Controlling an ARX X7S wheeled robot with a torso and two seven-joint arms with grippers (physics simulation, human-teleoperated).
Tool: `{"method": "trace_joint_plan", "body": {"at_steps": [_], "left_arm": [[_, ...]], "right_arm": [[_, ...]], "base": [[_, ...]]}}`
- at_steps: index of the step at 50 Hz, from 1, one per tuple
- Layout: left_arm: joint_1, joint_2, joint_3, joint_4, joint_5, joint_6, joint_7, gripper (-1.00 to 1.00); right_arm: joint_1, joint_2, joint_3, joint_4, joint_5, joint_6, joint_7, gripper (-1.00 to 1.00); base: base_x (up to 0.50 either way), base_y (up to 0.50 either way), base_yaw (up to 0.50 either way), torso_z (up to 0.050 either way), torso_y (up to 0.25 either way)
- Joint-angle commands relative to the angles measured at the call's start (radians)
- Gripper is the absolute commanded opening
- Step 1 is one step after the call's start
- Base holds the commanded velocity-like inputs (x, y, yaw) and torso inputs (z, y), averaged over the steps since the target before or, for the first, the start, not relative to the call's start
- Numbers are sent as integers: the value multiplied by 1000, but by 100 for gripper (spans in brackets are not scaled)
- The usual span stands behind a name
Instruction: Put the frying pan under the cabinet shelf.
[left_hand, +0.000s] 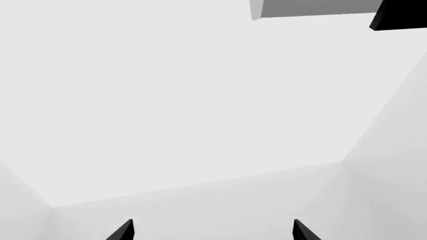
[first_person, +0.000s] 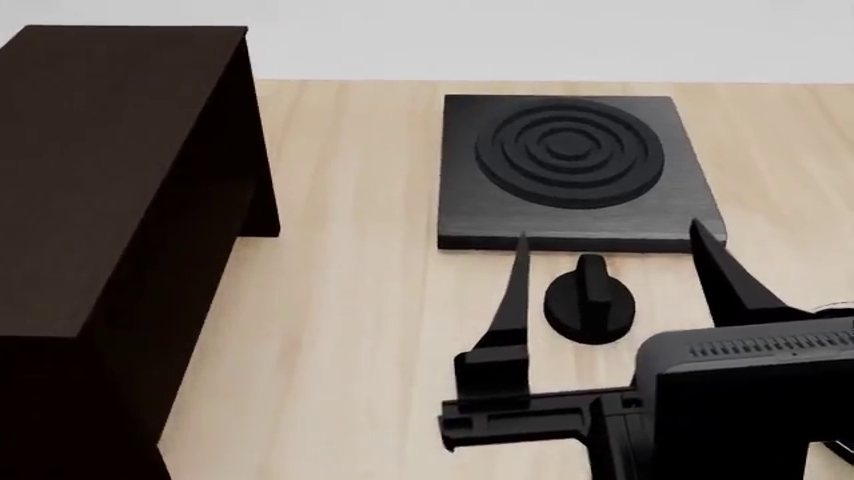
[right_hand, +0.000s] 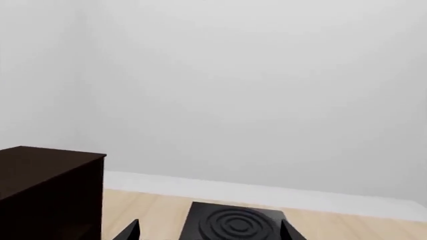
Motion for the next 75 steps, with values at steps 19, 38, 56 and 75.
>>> {"method": "trace_joint_plan", "body": {"at_steps": [19, 38, 56, 75], "left_arm": [[-11, -12, 3, -13, -5, -12, -12, 100], [10, -20, -1, -23, -6, 21, -24, 100], [17, -21, 3, -39, 2, 37, -33, 100], [10, -23, 15, -38, 5, 25, -37, 100]], "right_arm": [[-11, 33, -65, 33, -8, -73, 2, 100], [30, 32, -71, 31, 36, -36, 31, 100], [33, 50, -98, 36, 35, -59, 33, 100], [16, 60, -91, 38, 53, -81, 42, 100]], "base": [[-48, -40, 0, 0, 0], [5, -133, 0, 0, 0], [117, -153, 0, 0, 0], [119, 21, 0, 0, 0]]}}
